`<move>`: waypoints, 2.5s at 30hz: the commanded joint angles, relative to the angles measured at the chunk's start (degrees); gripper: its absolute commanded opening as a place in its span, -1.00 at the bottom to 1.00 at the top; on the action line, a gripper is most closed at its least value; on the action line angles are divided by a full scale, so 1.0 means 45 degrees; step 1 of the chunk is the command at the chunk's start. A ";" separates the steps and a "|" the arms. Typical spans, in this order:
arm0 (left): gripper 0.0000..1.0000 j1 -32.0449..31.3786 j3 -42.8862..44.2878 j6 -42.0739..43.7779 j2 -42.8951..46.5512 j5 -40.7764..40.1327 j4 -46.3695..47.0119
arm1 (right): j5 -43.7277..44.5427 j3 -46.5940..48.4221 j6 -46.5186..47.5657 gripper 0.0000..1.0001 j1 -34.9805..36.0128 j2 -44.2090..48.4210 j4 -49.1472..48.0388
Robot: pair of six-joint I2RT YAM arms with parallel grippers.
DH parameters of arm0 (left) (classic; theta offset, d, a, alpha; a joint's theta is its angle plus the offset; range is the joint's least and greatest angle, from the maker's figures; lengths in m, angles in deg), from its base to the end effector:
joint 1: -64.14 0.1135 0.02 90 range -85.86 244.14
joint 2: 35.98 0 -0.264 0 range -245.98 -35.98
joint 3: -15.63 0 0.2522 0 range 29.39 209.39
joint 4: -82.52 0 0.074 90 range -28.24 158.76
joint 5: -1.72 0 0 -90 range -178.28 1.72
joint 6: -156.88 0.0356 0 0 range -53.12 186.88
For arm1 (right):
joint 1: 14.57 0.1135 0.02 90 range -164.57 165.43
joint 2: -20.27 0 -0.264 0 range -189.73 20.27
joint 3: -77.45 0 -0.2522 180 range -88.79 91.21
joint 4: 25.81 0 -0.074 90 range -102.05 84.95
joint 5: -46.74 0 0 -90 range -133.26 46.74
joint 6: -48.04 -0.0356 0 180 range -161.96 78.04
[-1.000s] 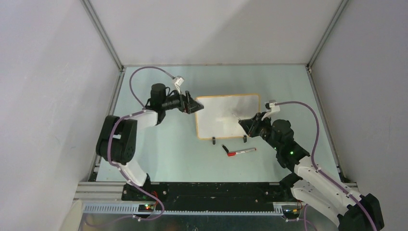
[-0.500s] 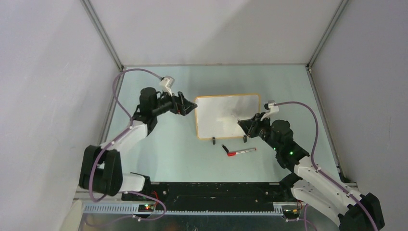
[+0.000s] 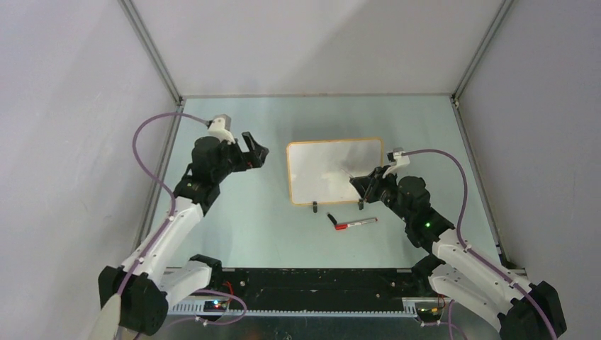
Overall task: Write a sentence on the whiteboard
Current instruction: Hold the whiteboard at the center of the board.
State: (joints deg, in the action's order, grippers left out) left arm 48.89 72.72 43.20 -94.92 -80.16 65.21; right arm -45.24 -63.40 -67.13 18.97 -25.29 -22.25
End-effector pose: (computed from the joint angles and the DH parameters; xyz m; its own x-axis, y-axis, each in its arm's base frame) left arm 0.2293 -0.0677 0.2957 -0.4463 -0.2904 -0.8465 0.2292 0.8772 -0.4218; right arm 0.1608 0.1081 0.2549 -0.3775 0.2597 -0.8888 -0.4641 0.7776 0.4243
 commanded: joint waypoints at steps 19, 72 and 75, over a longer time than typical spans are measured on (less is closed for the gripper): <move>0.99 0.0582 0.7259 -0.1956 -0.2663 -0.5063 -0.5361 | 0.0607 -0.0075 0.0117 -1.00 0.0367 0.0756 -0.0367; 0.99 -0.1140 0.2810 -0.3144 -0.2376 -0.5577 -0.1569 | 0.2890 -0.0298 0.1571 -1.00 0.2299 -0.0836 -0.1787; 0.99 -0.1164 0.1544 -0.2553 -0.1865 -0.6040 -0.0116 | 0.2932 -0.0300 0.1551 -1.00 0.2332 -0.0758 -0.1669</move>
State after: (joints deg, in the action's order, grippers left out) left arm 44.11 84.77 30.78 -107.42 -102.17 53.17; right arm -33.17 -64.59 -61.14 28.96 -28.96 -27.08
